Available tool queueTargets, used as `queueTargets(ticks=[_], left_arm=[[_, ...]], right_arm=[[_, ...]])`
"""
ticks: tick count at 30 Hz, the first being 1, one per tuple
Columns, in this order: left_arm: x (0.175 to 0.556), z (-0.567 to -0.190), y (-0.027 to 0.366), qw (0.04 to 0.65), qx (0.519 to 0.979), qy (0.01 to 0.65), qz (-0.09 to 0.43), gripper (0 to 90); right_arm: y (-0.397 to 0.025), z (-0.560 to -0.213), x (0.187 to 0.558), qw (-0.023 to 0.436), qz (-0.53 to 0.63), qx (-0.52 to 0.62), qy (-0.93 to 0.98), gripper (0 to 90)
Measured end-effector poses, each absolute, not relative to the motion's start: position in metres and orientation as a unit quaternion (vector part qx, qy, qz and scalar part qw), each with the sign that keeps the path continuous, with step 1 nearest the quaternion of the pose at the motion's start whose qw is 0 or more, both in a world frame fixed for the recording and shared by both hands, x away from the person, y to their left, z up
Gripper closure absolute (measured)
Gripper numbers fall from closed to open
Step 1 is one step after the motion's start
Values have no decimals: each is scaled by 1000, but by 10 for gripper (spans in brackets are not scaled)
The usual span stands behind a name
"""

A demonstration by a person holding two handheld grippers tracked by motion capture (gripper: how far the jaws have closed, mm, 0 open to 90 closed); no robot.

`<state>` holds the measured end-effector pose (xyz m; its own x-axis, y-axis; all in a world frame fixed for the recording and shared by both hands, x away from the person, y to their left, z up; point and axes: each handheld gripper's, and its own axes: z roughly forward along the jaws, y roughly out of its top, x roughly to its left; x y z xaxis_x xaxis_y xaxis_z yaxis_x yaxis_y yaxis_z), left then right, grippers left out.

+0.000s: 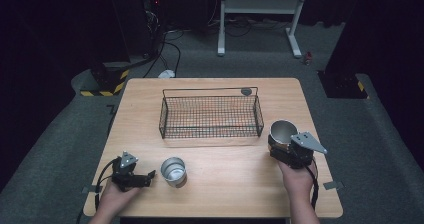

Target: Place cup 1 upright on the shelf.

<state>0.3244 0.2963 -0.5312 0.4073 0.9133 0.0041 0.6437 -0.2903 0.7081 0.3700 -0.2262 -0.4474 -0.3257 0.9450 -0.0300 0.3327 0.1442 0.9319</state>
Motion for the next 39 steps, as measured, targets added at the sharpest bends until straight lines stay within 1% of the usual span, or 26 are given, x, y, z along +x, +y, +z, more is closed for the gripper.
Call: queueTargets(ticks=[14,39], left_arm=[[324,-531,296,321,775,502,211,0],[325,-531,296,321,774,503,211,0]], right_arm=[[-206,-443,363,330,472,453,680,136],[-173,-434,365,318,482,427,696,137]])
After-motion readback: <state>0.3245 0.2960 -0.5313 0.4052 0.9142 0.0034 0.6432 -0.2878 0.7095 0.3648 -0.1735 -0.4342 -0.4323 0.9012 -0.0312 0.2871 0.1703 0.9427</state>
